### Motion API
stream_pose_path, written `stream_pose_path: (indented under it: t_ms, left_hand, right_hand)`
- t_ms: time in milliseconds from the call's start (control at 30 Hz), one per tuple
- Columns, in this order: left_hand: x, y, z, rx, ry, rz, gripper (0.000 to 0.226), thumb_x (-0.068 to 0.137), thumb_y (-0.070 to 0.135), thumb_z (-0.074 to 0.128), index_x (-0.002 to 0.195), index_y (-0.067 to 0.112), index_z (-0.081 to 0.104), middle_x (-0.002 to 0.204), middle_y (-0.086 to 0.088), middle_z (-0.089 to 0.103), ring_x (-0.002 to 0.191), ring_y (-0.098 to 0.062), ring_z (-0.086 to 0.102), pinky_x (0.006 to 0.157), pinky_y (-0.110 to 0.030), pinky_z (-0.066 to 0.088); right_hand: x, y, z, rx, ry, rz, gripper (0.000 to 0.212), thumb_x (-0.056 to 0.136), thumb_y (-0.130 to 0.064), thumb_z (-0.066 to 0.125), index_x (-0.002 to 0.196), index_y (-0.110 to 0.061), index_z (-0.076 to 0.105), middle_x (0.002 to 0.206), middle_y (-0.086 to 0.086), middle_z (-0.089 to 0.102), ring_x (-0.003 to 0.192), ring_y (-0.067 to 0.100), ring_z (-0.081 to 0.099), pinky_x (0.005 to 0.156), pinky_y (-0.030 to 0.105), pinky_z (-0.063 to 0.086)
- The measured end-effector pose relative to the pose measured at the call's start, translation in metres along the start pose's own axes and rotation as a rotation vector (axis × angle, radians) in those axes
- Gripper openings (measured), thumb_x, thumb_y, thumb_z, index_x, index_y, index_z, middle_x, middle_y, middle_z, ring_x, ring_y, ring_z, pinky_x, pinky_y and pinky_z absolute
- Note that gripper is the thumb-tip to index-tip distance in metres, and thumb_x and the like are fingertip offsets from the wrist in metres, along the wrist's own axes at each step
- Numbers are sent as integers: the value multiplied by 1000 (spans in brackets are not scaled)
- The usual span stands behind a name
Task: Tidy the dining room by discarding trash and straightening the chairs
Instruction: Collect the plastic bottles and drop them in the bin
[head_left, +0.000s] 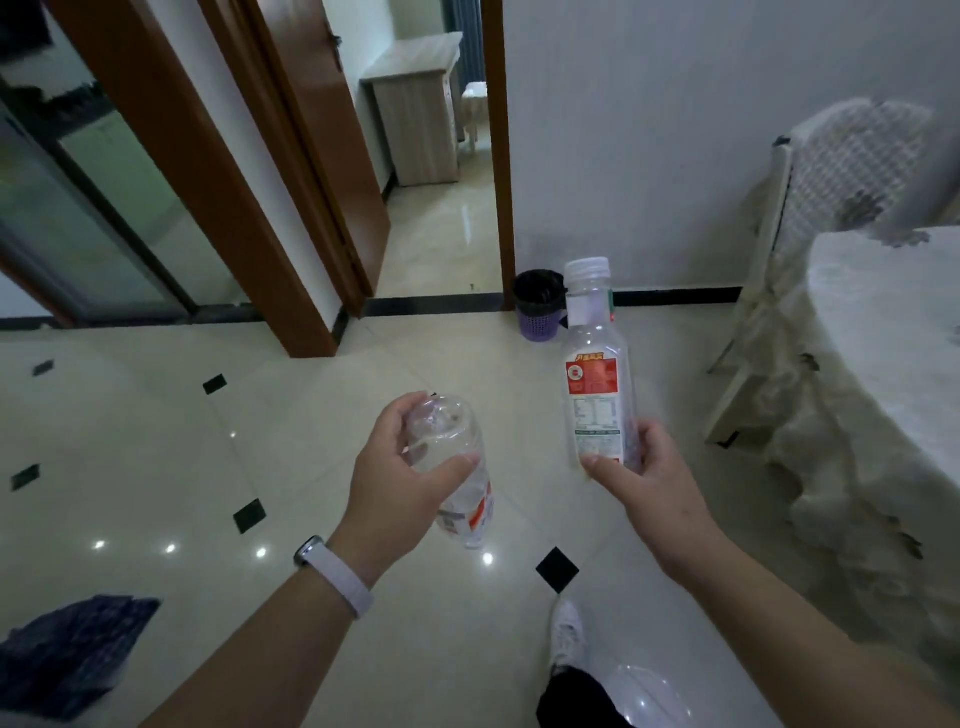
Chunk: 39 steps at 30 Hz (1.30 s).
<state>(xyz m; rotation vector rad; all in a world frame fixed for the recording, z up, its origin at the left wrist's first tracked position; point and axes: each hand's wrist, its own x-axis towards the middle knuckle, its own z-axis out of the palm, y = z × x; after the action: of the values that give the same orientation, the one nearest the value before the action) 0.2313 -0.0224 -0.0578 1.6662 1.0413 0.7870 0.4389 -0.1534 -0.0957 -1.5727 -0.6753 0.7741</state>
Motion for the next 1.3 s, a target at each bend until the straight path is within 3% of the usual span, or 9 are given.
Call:
stream_pose_path:
  t_ms: [67,233,433,633,767,933,1033,1100,1300]
  left_hand:
    - [48,4,0,24,20,-10,60,75,21,83,118,45,49,119,19,57,109,-8,59,89,-32,55]
    - [160,20,9,104,35,-41,67,75,19,83,126,41,47,123,16,55,110,-11,57,81,-25,53]
    - [261,23,26,47,2,-42,68,75,17,83,129,36,47,127,9,55,111,-14,58,77,-21,53]
    - [365,-2,27,-15,-42,-33,63,77,17,81,128,32,49,125,7,58,112,-16,58,86,-29,54]
    - [443,-24,18,-28,-89,-39,65,76,17,82,128,33,47,122,12,56,108,-9,56,82,-24,51]
    - [558,-30,-17,-36,-220,-6,66,76,22,82,130,34,47,117,19,55,103,-4,57,76,-17,49]
    - [627,-22,-30,-41,-286,32,64,77,25,81,130,35,47,120,14,57,108,-8,57,82,-26,53]
    - [666,-19,-30,-47,-324,52,65,76,26,82,130,35,48,122,11,59,109,-9,59,86,-31,54]
    - [749,-23,-10,-60,-379,62,64,73,23,85,123,39,48,120,14,59,107,-7,59,89,-32,52]
  right_hand:
    - [49,-3,7,11,-5,7,39,79,-23,78,110,-21,56,102,-3,69,85,2,66,65,11,46]
    - [155,-26,-8,-35,-13,10,40,83,-23,76,113,-31,52,107,-9,67,94,5,66,74,21,48]
    - [253,-49,-11,-44,51,-2,40,83,-19,75,116,-25,54,108,-6,68,92,4,67,76,21,48]
    - [336,-51,28,-86,84,38,44,82,-21,76,118,-26,52,110,-8,68,95,4,67,81,24,51]
    - [397,-54,62,-116,127,60,46,83,-24,76,121,-27,50,114,-8,66,101,7,66,86,26,52]
    - [474,-87,119,-168,236,57,43,83,-22,75,115,-31,49,109,-10,65,95,6,66,86,29,53]
    - [515,-103,145,-185,296,45,40,81,-20,76,108,-34,50,106,-11,67,91,1,67,83,25,52]
    - [538,-107,156,-192,336,43,42,82,-20,76,113,-30,51,106,-12,67,88,-2,66,76,17,50]
    - [606,-106,171,-157,395,85,47,84,-19,75,121,-25,47,108,-11,65,87,-4,66,69,12,51]
